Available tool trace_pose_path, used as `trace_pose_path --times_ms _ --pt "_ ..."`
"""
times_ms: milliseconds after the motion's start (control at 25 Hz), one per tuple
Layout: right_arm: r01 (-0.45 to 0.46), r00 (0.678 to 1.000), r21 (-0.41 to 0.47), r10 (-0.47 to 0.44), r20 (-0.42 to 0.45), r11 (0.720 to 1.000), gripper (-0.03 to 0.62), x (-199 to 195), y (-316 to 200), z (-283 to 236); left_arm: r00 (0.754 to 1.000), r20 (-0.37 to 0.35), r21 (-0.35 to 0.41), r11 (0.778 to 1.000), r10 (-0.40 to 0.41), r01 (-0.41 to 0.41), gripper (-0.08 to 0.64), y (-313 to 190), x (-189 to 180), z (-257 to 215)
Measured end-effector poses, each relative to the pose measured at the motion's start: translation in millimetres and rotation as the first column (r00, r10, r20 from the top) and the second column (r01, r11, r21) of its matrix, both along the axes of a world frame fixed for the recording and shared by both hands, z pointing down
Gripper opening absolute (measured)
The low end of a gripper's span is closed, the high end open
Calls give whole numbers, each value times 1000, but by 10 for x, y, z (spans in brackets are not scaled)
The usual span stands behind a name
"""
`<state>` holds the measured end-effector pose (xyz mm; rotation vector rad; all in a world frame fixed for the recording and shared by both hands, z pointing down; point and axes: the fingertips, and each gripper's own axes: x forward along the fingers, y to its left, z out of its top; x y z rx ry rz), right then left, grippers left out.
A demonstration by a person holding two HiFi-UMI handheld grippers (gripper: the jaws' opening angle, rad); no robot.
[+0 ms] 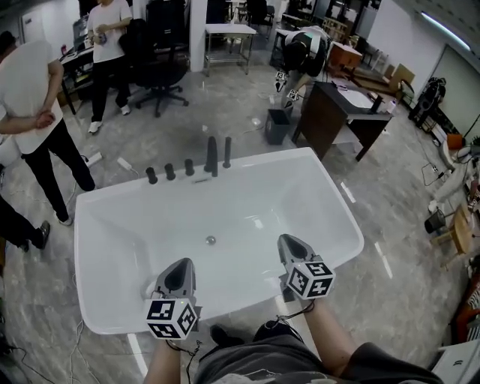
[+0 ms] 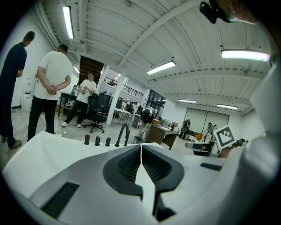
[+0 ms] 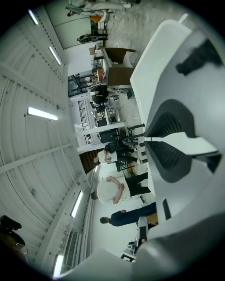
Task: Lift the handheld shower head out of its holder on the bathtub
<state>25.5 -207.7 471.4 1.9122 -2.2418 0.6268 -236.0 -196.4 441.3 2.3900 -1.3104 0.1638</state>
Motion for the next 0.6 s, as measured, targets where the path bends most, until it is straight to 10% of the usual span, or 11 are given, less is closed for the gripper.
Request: trace_pose_path --times_ms 600 --pt "20 1000 7 -20 -22 1000 37 114 -576 127 1000 -12 -5 1000 -15 15 17 -404 148 70"
